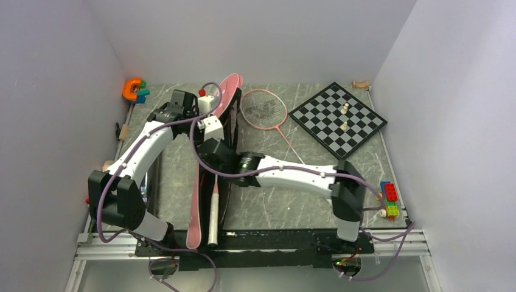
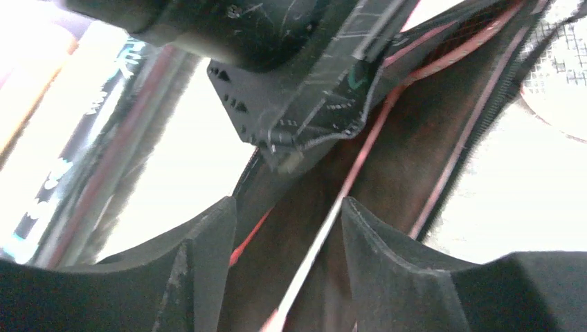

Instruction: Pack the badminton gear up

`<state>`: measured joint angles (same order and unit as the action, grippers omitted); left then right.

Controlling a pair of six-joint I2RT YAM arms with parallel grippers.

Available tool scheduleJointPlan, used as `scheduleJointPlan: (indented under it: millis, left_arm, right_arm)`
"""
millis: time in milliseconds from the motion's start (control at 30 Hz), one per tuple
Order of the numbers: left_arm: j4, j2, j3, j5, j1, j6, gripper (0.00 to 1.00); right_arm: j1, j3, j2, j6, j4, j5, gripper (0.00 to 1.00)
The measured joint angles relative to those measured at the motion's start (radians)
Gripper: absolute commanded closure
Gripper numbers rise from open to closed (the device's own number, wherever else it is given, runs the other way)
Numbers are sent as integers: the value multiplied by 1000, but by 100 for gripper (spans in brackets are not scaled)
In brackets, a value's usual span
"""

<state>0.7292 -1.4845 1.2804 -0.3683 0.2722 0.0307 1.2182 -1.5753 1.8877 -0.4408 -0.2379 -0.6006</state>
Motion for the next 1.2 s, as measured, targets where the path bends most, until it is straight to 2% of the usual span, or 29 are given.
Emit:
scheduleJointPlan:
  millis: [67,233,333,400,533,667,1067,1200]
  left_arm:
    - [1,0,0,3,-14,-2,100]
    - [2,0,-1,18,-50,-21,100]
    - [3,0,-1,18,-70,-34,100]
    - [3,0,-1,19,-79,-40,100]
    - [2,0,-4,29,-83,-47,100]
    - [-1,0,-18,43,-88,-51,100]
    - [-8,3,-22,58,-90,-51,100]
    - [-14,17,-37,66,-90,-51,100]
  right_arm:
    - [-2,26,-69,4,-4,26,33]
    - [-58,70,-278,12,-24,63,14]
    - [-199,73,-373,13,-63,94,4]
    - [-344,85,-404,16,-94,117,0]
    - [-563,183,-400,23,-145,150,0]
    - [-692,299,-340,32,-210,191,1]
    - [-747,396,-148,58,-216,249,11]
    - [-750,415,-124,56,-191,270,19]
